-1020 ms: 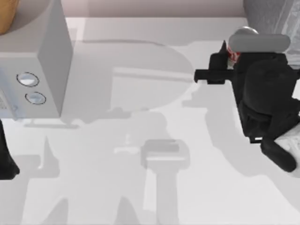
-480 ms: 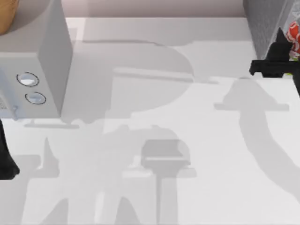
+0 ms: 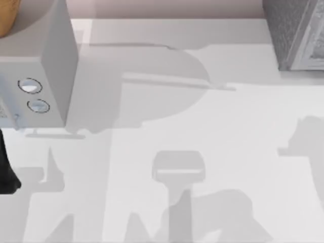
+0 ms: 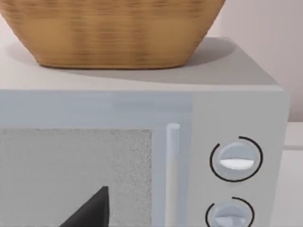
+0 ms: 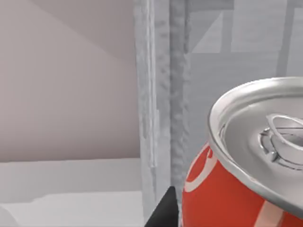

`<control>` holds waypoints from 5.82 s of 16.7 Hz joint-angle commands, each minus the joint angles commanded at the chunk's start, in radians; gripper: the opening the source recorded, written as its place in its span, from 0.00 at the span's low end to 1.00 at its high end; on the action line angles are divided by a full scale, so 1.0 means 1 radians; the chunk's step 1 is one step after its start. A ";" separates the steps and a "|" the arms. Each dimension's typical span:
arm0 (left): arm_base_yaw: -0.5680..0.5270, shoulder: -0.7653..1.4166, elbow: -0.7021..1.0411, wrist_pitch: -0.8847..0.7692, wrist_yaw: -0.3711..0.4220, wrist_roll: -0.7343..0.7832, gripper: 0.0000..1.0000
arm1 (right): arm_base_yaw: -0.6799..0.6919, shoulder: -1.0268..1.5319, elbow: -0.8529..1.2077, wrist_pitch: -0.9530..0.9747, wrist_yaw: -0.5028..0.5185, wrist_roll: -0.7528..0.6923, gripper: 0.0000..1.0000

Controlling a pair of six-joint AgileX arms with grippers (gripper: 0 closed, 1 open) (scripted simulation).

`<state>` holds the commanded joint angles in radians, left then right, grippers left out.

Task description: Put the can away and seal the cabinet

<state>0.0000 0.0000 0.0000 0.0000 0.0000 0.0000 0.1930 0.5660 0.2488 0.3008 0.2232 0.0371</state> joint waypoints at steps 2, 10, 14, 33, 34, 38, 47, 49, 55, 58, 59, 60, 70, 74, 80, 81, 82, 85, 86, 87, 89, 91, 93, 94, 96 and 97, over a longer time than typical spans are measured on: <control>0.000 0.000 0.000 0.000 0.000 0.000 1.00 | -0.058 -0.170 -0.070 -0.087 -0.065 -0.011 0.00; 0.000 0.000 0.000 0.000 0.000 0.000 1.00 | -0.192 -0.562 -0.247 -0.299 -0.222 -0.037 0.00; 0.000 0.000 0.000 0.000 0.000 0.000 1.00 | -0.193 -0.566 -0.249 -0.301 -0.223 -0.037 0.00; 0.000 0.000 0.000 0.000 0.000 0.000 1.00 | -0.058 0.389 0.992 -0.600 -0.083 -0.023 0.00; 0.000 0.000 0.000 0.000 0.000 0.000 1.00 | -0.049 0.454 1.082 -0.621 -0.073 -0.021 0.00; 0.000 0.000 0.000 0.000 0.000 0.000 1.00 | -0.021 0.662 1.368 -0.689 -0.043 -0.018 0.00; 0.000 0.000 0.000 0.000 0.000 0.000 1.00 | -0.012 0.760 1.493 -0.719 -0.029 -0.017 0.00; 0.000 0.000 0.000 0.000 0.000 0.000 1.00 | -0.013 0.772 1.507 -0.723 -0.029 -0.016 0.00; 0.000 0.000 0.000 0.000 0.000 0.000 1.00 | -0.035 0.989 1.784 -0.799 -0.045 -0.016 0.00; 0.000 0.000 0.000 0.000 0.000 0.000 1.00 | -0.051 1.146 2.005 -0.852 -0.058 -0.020 0.00; 0.000 0.000 0.000 0.000 0.000 0.000 1.00 | -0.057 1.197 2.079 -0.869 -0.063 -0.021 0.00; 0.000 0.000 0.000 0.000 0.000 0.000 1.00 | -0.062 1.247 2.151 -0.886 -0.069 -0.022 0.00; 0.000 0.000 0.000 0.000 0.000 0.000 1.00 | -0.096 1.524 2.520 -0.981 -0.101 -0.019 0.00; 0.000 0.000 0.000 0.000 0.000 0.000 1.00 | -0.096 1.524 2.520 -0.981 -0.101 -0.019 0.08; 0.000 0.000 0.000 0.000 0.000 0.000 1.00 | -0.096 1.524 2.520 -0.981 -0.101 -0.019 0.53; 0.000 0.000 0.000 0.000 0.000 0.000 1.00 | -0.096 1.524 2.520 -0.981 -0.101 -0.019 0.60; 0.000 0.000 0.000 0.000 0.000 0.000 1.00 | -0.096 1.524 2.520 -0.981 -0.101 -0.019 0.68; 0.000 0.000 0.000 0.000 0.000 0.000 1.00 | -0.096 1.524 2.520 -0.981 -0.101 -0.019 0.90; 0.000 0.000 0.000 0.000 0.000 0.000 1.00 | -0.096 1.524 2.520 -0.981 -0.101 -0.019 0.98; 0.000 0.000 0.000 0.000 0.000 0.000 1.00 | -0.096 1.524 2.520 -0.981 -0.101 -0.019 1.00; 0.000 0.000 0.000 0.000 0.000 0.000 1.00 | -0.096 1.524 2.520 -0.981 -0.101 -0.019 1.00; 0.000 0.000 0.000 0.000 0.000 0.000 1.00 | -0.096 1.524 2.520 -0.981 -0.101 -0.019 1.00; 0.000 0.000 0.000 0.000 0.000 0.000 1.00 | -0.096 1.524 2.520 -0.981 -0.101 -0.019 1.00; 0.000 0.000 0.000 0.000 0.000 0.000 1.00 | -0.096 1.524 2.520 -0.981 -0.101 -0.019 1.00; 0.000 0.000 0.000 0.000 0.000 0.000 1.00 | -0.093 1.524 2.520 -0.981 -0.101 -0.019 1.00; 0.000 0.000 0.000 0.000 0.000 0.000 1.00 | -0.094 1.515 2.510 -0.976 -0.103 -0.020 1.00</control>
<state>0.0000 0.0000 0.0000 0.0000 0.0000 0.0000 0.0993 2.0807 2.7590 -0.6748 0.1201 0.0170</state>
